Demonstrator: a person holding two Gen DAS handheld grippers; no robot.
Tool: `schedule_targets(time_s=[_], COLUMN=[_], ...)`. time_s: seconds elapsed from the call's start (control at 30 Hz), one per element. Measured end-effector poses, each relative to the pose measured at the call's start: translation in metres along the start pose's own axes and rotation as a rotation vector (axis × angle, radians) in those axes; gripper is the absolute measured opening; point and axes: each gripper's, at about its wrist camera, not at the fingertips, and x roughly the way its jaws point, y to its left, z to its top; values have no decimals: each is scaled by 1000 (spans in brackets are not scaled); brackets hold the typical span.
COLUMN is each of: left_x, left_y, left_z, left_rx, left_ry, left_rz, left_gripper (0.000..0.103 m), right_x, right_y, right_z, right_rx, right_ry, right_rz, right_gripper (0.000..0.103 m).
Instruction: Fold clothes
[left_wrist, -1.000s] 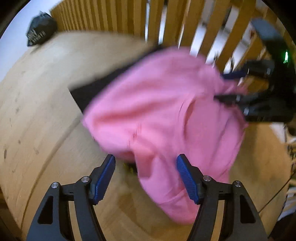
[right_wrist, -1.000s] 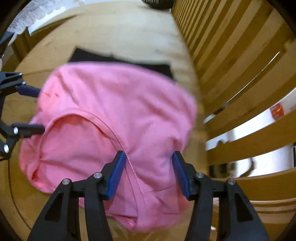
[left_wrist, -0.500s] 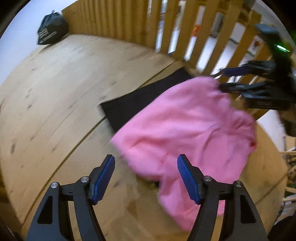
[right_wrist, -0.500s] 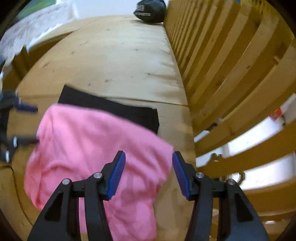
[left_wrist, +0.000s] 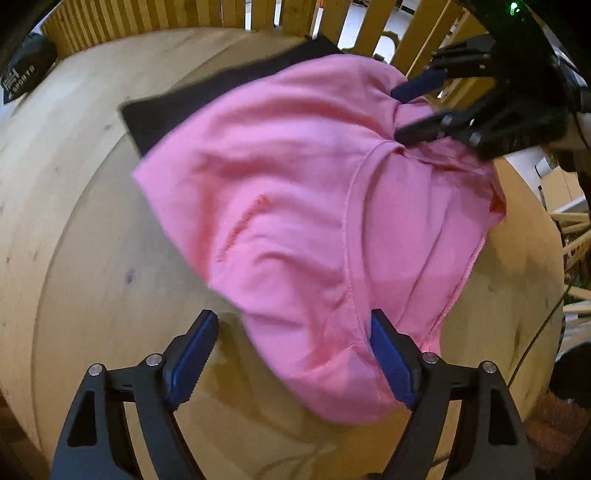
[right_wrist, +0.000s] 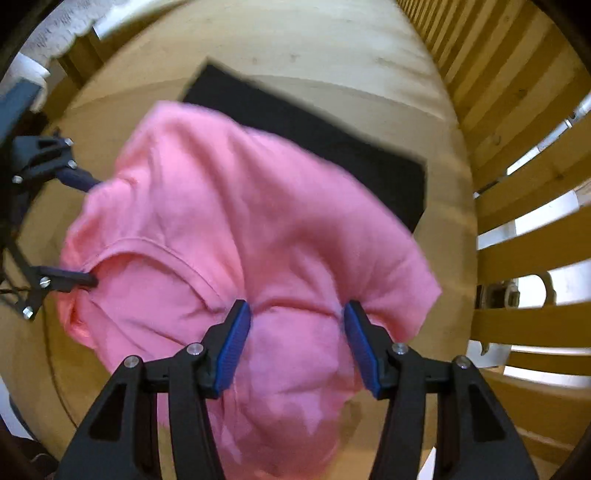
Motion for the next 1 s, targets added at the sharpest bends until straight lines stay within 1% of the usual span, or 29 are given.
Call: schedule_targets(time_s=[0.03, 0.1, 0.17, 0.23, 0.3, 0.33, 0.43, 0.47, 0.5, 0.53, 0.57, 0.6, 0.67, 0.73, 0.77, 0.83, 0.87, 0.93, 0.97, 1.0], left_x=[-8, -25, -32, -30, -23, -18, 16, 20, 21, 22, 22, 23, 23, 24, 24, 22, 25, 26, 26, 20], left_y=[7, 26, 42, 57, 71, 73, 89, 88, 85, 82, 79, 76, 68, 65, 63, 59, 58, 56, 55, 53], left_z=[4, 17, 29, 36, 40, 42, 42, 43, 44, 46, 47, 48, 50, 51, 51, 54, 55, 54, 54, 49], left_rx=[-29, -114, -176, -253, -330, -350, -340, -332, -323, -311, -297, -283, -244, -232, -229, -220, -216, -209, -205, -202], left_ry=[-37, -138, -209, -243, -252, -248, -216, -213, -214, -219, -226, -234, -233, -235, -236, -237, -235, -232, -231, -231], left_rz=[4, 4, 15, -12, -58, -68, -79, -82, -85, -89, -93, -98, -89, -94, -98, -91, -82, -61, -56, -53], left_gripper=[81, 81, 79, 76, 68, 68, 68, 65, 56, 51, 40, 31, 30, 29, 26, 25, 23, 23, 23, 21], right_x=[-9, -23, -23, -21, -18, -15, -11, -10, -9, -8, -6, -4, -4, -4, -4, -5, -6, -6, -7, -9], right_y=[-2, -11, -21, -27, -34, -36, -43, -45, -47, -48, -48, -48, -46, -47, -47, -46, -44, -40, -37, -34], right_z=[0, 2, 2, 2, 1, 2, 4, 5, 6, 7, 8, 9, 9, 8, 8, 6, 5, 3, 3, 2], right_rx=[-1, -4, 29, 65, 89, 100, 136, 146, 155, 164, 171, 176, 186, 194, 198, 200, 191, 164, 149, 134], right_ry=[-39, -111, -111, -99, -85, -76, -54, -53, -51, -49, -43, -35, -29, -30, -31, -33, -35, -42, -45, -47], right_rz=[-17, -107, -131, -134, -137, -139, -131, -124, -117, -114, -117, -117, -94, -58, -40, -12, -14, -32, -35, -39], right_gripper=[53, 53, 53, 53, 53, 53, 53, 53, 53, 53, 53, 53, 53, 53, 52, 37, 25, 19, 14, 11])
